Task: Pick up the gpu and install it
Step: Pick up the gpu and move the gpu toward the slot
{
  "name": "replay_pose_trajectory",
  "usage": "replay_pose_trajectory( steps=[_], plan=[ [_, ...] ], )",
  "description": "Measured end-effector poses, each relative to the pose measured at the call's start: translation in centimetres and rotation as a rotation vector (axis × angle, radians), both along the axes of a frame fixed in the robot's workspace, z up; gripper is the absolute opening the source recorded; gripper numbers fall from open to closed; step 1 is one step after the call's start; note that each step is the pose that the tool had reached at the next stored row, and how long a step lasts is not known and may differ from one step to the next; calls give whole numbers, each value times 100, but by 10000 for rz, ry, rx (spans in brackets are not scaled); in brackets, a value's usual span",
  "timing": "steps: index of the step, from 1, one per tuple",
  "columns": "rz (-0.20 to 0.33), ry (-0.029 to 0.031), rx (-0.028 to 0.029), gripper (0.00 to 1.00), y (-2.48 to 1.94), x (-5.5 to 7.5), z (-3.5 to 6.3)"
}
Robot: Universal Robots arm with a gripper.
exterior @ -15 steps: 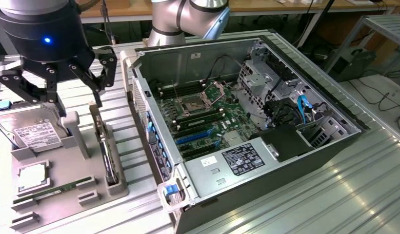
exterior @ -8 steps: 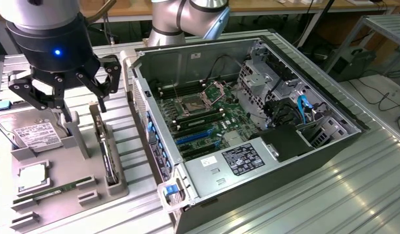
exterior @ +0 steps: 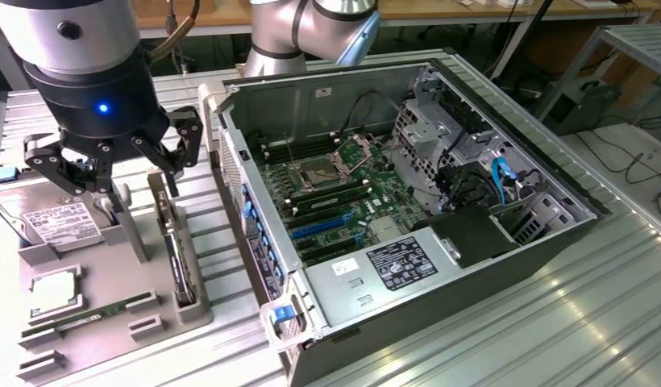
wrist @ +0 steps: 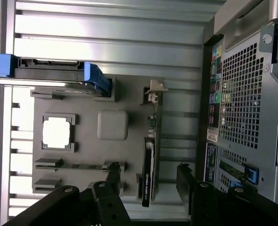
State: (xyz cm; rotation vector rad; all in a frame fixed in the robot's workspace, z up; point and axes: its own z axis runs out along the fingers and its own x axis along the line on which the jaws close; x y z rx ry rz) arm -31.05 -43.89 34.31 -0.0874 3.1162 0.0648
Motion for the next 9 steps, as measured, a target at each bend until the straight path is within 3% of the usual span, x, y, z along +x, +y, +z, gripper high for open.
replay_pose_trajectory(
  steps=[5, 9],
  plan=[
    [1, 1, 0, 60, -5, 0, -91],
    [0, 0, 0, 60, -53, 0, -163]
  ],
)
